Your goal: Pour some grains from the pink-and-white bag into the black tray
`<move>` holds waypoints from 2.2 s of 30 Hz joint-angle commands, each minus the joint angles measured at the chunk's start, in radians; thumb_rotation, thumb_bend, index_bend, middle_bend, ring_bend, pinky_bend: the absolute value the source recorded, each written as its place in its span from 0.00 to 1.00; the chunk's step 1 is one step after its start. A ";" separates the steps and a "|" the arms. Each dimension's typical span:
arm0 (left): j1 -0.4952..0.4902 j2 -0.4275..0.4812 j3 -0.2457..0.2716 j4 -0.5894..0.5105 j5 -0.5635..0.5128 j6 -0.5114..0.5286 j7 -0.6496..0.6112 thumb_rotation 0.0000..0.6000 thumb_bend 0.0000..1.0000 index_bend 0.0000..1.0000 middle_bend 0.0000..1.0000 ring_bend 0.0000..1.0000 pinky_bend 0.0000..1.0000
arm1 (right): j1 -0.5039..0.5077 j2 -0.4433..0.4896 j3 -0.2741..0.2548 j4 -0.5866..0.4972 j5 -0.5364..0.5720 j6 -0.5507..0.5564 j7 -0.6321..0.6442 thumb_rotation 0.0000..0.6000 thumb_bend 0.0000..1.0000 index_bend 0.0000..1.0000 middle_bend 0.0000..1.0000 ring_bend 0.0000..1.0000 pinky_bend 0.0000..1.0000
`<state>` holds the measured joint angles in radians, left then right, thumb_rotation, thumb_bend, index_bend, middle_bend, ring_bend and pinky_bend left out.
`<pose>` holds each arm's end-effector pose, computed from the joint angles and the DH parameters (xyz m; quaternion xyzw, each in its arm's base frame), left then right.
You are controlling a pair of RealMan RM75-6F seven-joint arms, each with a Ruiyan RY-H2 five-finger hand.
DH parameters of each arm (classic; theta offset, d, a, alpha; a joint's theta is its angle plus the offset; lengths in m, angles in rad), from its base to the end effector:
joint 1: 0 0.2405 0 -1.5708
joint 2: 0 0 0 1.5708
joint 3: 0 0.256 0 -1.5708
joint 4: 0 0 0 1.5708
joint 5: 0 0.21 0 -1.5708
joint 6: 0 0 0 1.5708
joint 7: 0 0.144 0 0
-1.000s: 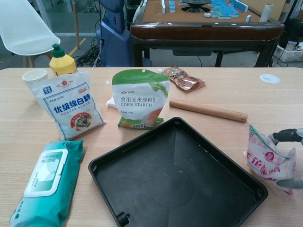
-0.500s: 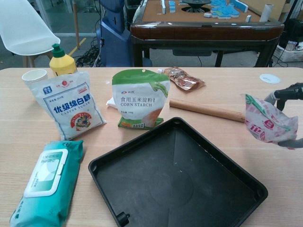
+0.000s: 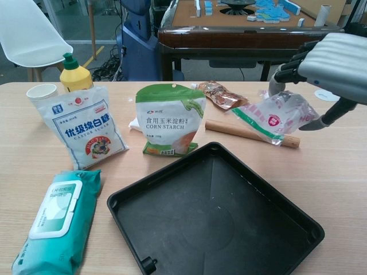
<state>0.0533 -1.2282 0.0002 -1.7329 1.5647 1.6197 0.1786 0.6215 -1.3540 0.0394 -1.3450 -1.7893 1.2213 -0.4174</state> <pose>-0.2857 0.1287 0.1270 -0.5568 -0.4068 -0.3972 0.6056 -0.1883 -0.3097 0.0540 0.8249 -0.0036 0.3529 0.4415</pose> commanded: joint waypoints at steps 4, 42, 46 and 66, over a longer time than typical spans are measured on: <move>-0.003 -0.004 -0.002 0.008 -0.001 -0.005 -0.009 1.00 0.28 0.18 0.09 0.07 0.06 | 0.071 -0.018 0.030 -0.048 -0.018 -0.109 -0.230 1.00 0.47 0.65 0.56 0.43 0.33; 0.000 -0.017 -0.006 0.049 -0.025 -0.013 -0.055 1.00 0.28 0.17 0.09 0.05 0.06 | -0.027 -0.197 0.012 0.109 0.104 -0.009 0.057 1.00 0.42 0.72 0.60 0.52 0.38; -0.003 -0.019 -0.005 0.036 -0.021 -0.017 -0.035 1.00 0.28 0.17 0.09 0.05 0.06 | -0.065 -0.232 -0.014 0.205 0.123 0.032 0.287 1.00 0.41 0.72 0.60 0.53 0.40; -0.020 -0.032 -0.001 -0.026 -0.009 -0.036 0.070 1.00 0.28 0.17 0.09 0.04 0.04 | -0.195 -0.416 -0.034 0.675 0.185 0.165 1.063 1.00 0.41 0.73 0.61 0.55 0.42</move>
<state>0.0336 -1.2594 -0.0012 -1.7587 1.5550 1.5834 0.2479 0.4419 -1.7430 0.0069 -0.7086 -1.6128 1.3732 0.6080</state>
